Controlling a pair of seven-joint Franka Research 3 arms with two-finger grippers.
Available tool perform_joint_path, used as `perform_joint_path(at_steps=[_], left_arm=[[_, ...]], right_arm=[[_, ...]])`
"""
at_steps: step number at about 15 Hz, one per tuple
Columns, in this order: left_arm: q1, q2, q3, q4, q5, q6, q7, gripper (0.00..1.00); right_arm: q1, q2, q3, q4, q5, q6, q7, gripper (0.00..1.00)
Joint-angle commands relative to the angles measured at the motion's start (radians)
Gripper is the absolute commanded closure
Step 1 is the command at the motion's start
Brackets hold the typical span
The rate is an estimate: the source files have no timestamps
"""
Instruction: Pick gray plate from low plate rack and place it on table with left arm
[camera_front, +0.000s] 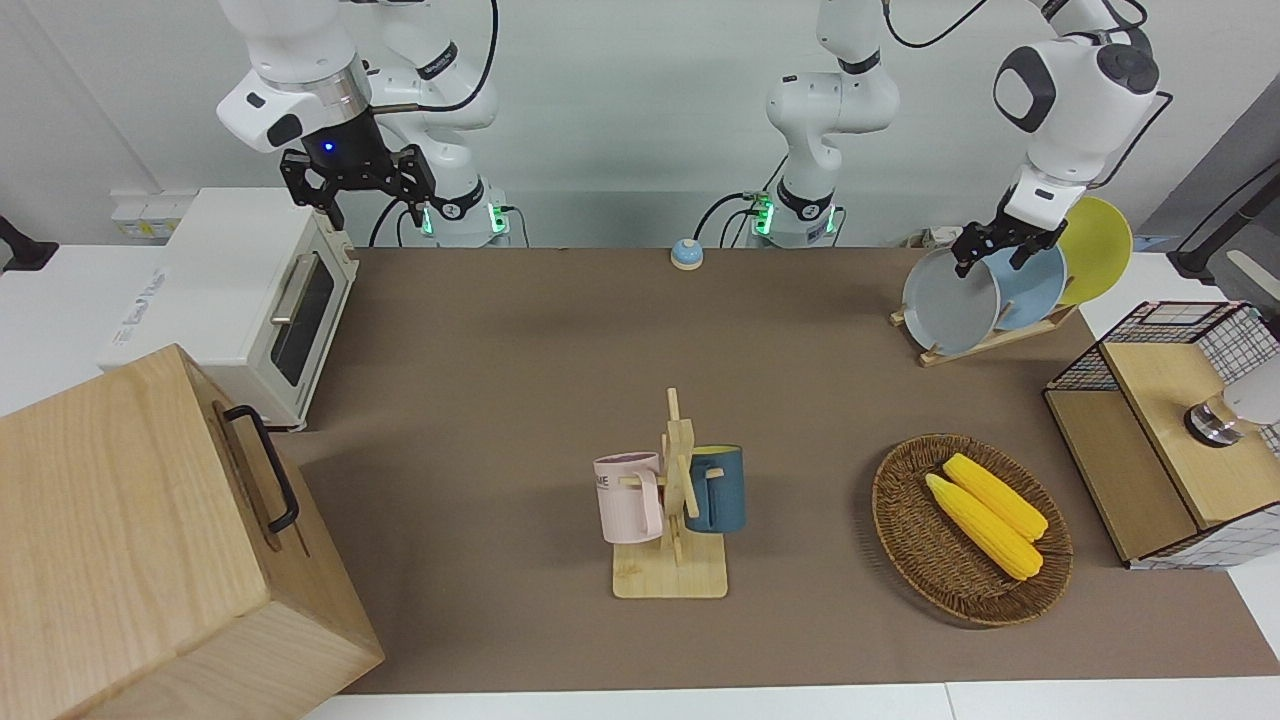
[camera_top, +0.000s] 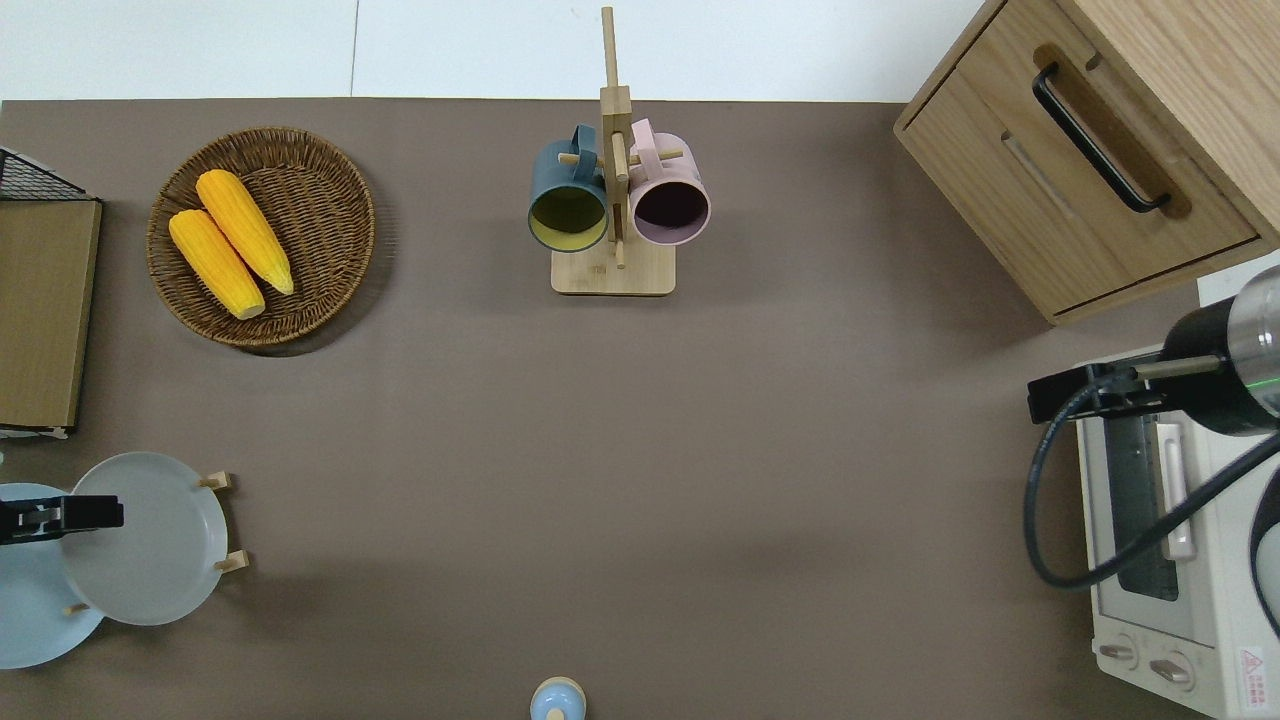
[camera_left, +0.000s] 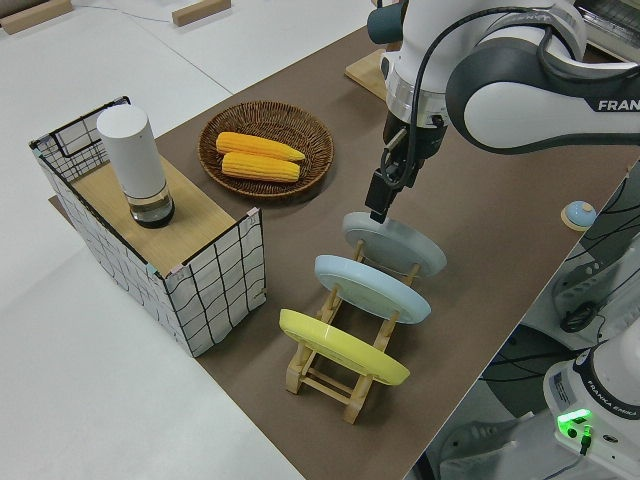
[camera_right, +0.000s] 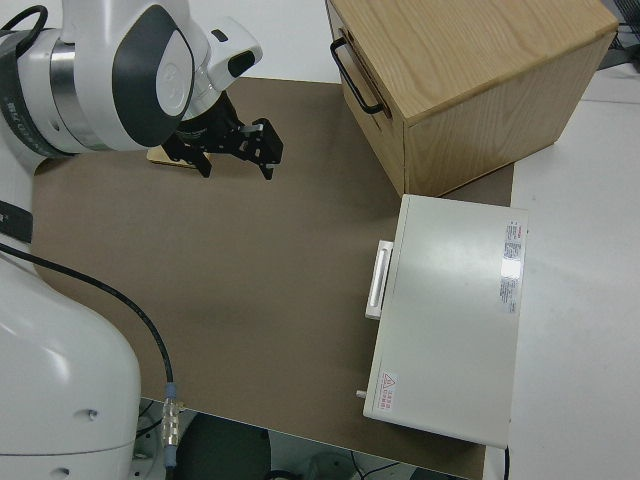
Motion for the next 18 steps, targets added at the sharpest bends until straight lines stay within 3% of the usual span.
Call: perform_joint_path(at_steps=[1,12,14,18], left_arm=[[0.001,-0.063,0.000,-0.108,0.078,0.081,0.000,0.01],[0.026,-0.066,0.000,-0.212,0.082,0.198,-0.001,0.02],[0.026,-0.066,0.000,-0.214,0.082,0.198,-0.001,0.15],[0.026,-0.066,0.000,-0.214,0.082,0.198,-0.001,0.49]], right_arm=[[-0.007,-0.002,0.005,0.006,0.006,-0.015,0.000,0.011],[-0.007,-0.002,0.005,0.006,0.006,-0.015,-0.001,0.011],[-0.007,-0.002,0.007,0.006,0.006,-0.015,-0.001,0.013],[-0.007,-0.002,0.007,0.006,0.006,-0.015,-0.001,0.011]])
